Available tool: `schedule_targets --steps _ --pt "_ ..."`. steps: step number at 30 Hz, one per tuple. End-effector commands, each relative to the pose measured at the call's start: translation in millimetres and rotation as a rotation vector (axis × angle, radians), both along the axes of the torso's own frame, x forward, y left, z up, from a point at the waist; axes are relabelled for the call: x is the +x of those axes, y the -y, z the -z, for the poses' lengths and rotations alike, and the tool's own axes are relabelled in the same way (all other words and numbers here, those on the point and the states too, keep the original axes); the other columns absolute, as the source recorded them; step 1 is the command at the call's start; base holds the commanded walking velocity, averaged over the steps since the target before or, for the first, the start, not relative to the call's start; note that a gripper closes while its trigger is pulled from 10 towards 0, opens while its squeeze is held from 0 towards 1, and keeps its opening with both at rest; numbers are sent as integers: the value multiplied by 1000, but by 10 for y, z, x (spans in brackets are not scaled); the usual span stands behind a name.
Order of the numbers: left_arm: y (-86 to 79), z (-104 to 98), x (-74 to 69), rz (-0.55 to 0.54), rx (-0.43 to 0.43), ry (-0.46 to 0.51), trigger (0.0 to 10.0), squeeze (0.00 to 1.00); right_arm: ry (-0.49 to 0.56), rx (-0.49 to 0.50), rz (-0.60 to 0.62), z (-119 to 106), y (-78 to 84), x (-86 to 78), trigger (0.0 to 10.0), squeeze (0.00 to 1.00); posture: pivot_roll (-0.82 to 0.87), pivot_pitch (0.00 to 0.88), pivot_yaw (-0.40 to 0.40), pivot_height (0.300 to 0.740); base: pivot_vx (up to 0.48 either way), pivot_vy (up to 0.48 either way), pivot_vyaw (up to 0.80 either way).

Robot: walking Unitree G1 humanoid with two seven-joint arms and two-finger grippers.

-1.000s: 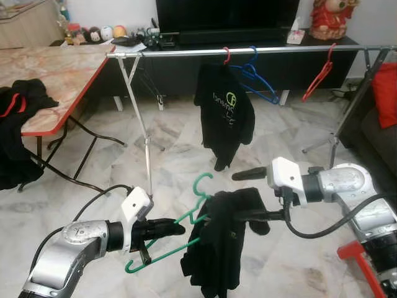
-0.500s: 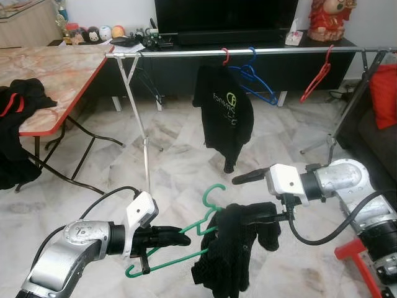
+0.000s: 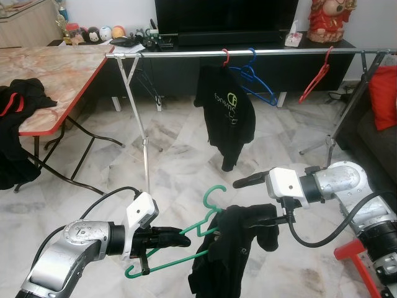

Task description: Hang hanger

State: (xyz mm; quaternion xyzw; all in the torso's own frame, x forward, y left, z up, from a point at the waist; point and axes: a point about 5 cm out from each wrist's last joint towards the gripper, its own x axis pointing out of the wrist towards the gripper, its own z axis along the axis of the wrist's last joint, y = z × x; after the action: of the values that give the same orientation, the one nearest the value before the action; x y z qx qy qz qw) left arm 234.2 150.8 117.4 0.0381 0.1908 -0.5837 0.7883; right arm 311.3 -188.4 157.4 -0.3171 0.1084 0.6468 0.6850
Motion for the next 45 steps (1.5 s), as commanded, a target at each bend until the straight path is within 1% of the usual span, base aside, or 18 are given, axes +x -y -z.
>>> schedule_targets --steps 1,13,14,15,16,17,26,29,31,34,35,36,45 --pt "33 -119 7 35 -15 62 10000 0 23 -16 -21 -72 -16 29 10000 0 -124 0 12 740 0 0 0" --pt "33 -119 6 37 -15 61 10000 0 26 -16 -27 -66 -11 40 10000 0 -124 0 12 740 0 0 0" --pt "64 -146 22 43 -18 73 10000 0 -70 -61 -87 105 -38 -24 10000 0 -108 0 10 740 0 0 0" --pt "89 -166 34 47 -22 81 10000 0 -143 -96 -131 229 -55 -81 10000 0 -108 0 10 740 0 0 0" --pt "105 -179 42 50 -24 87 10000 0 -192 -119 -161 309 -65 -122 10000 0 -108 0 10 740 0 0 0" --pt "113 -186 46 51 -25 90 10000 0 -217 -130 -175 348 -70 -145 10000 0 -108 0 10 740 0 0 0" --pt "118 -188 51 48 -26 92 10000 0 -215 -146 -176 367 -57 -142 10000 0 -107 0 8 740 0 0 0" --pt "117 -191 53 45 -28 92 10000 0 -206 -131 -174 376 -89 -118 10000 0 -107 0 8 740 0 0 0" --pt "116 -191 55 43 -28 92 10000 0 -179 -118 -156 368 -108 -88 10000 0 -107 0 8 740 0 0 0" --pt "118 -191 63 40 -27 93 10000 0 -91 -92 -84 343 -159 19 10000 0 -104 0 8 740 0 0 0" --pt "118 -191 63 40 -27 93 10000 0 -91 -92 -84 343 -159 19 10000 0 -104 0 8 740 0 0 0" --pt "121 -191 67 39 -28 94 10000 0 -77 -83 -59 338 -171 51 10000 0 -104 0 8 740 0 0 0" --pt "126 -191 69 36 -29 94 10000 0 -116 -103 -88 390 -158 19 10000 0 -102 0 7 740 0 0 0"
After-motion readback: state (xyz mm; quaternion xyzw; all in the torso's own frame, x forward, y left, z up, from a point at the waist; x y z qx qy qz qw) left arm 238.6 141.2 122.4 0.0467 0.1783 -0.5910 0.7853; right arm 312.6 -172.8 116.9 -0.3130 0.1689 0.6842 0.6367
